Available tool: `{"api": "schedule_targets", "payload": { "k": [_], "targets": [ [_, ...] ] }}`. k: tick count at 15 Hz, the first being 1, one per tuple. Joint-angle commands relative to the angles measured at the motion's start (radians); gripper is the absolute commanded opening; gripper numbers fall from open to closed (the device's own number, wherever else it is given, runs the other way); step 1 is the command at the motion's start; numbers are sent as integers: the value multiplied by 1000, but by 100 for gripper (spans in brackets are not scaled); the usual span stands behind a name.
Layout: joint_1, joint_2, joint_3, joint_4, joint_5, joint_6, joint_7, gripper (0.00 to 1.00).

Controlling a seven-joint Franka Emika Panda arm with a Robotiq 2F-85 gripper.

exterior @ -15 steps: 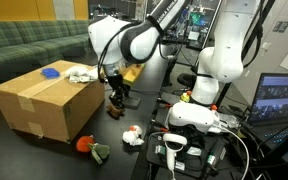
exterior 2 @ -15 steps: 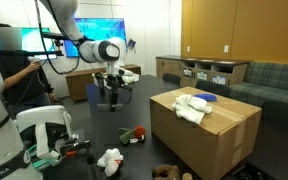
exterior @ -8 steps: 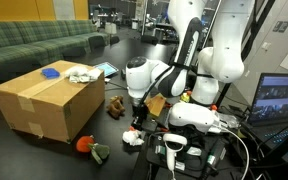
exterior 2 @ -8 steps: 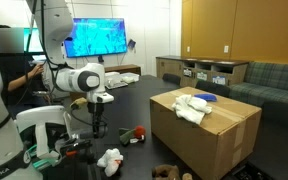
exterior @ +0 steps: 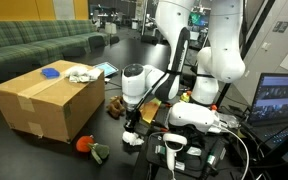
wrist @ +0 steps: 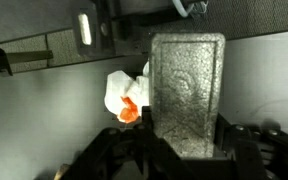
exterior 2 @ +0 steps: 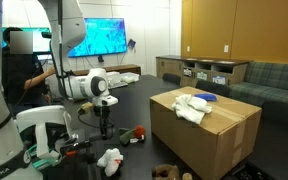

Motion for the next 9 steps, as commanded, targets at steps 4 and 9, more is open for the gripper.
{"api": "schedule_targets", "payload": {
  "k": [4, 9],
  "targets": [
    [86, 234, -53, 250, -65, -4, 76, 31],
    [198, 381, -161, 403, 7, -2, 50, 31]
  ]
}}
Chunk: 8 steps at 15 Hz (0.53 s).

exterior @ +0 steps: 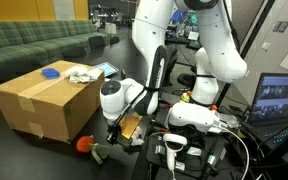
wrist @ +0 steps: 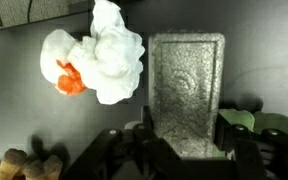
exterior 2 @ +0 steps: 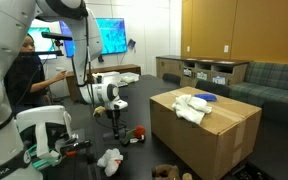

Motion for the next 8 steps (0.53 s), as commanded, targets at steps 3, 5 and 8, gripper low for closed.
{"api": "schedule_targets", "payload": {
  "k": [3, 5, 8],
  "targets": [
    [117, 146, -121, 154, 60, -2, 9, 31],
    [154, 170, -165, 174, 82, 3, 18, 75],
    [204, 177, -219, 180, 104, 1, 25, 96]
  ]
}}
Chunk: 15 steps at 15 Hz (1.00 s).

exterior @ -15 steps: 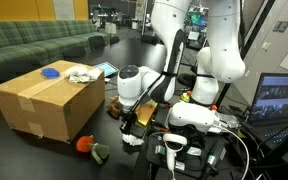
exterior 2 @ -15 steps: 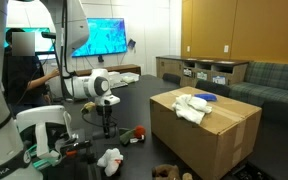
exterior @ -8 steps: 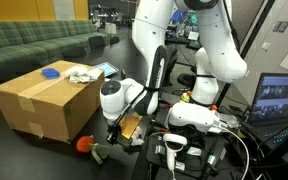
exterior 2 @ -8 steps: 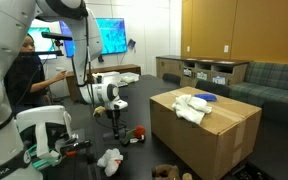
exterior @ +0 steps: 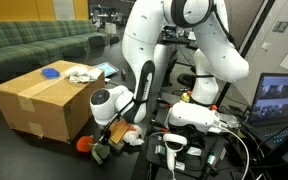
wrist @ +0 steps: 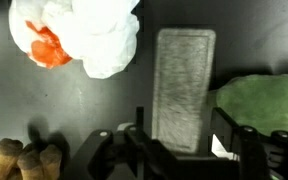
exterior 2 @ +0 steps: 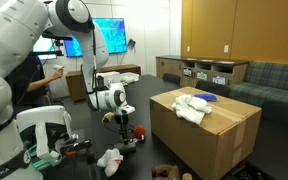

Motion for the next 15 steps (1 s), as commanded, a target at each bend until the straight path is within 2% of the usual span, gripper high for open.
{"api": "schedule_targets", "payload": {
  "k": [1, 4, 10, 11, 13, 15],
  "targets": [
    [81, 16, -73, 23, 33, 3, 24, 99],
    [105, -4, -90, 5, 48, 17, 14, 100],
    [-8, -68, 73, -19, 157, 42, -224, 100],
    [-44, -82, 115, -23, 187, 47, -284, 100],
    [-56, -90, 145, -13, 236, 57, -335, 100],
    [-47, -92, 145, -3, 269, 75, -349, 100]
  ]
}}
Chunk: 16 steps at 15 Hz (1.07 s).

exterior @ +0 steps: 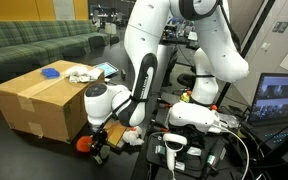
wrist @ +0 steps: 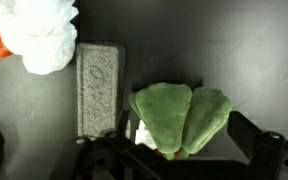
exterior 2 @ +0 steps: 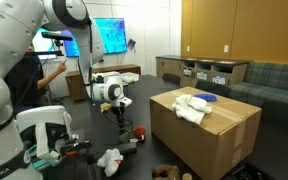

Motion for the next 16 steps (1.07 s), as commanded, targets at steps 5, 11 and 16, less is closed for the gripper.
{"api": "schedule_targets", "payload": {
  "k": [5, 11, 16],
  "targets": [
    [101, -3, -84, 11, 88, 147, 10, 100],
    [275, 56, -248, 38, 152, 247, 39, 100],
    [327, 138, -279, 98, 239, 238, 18, 100]
  ]
}}
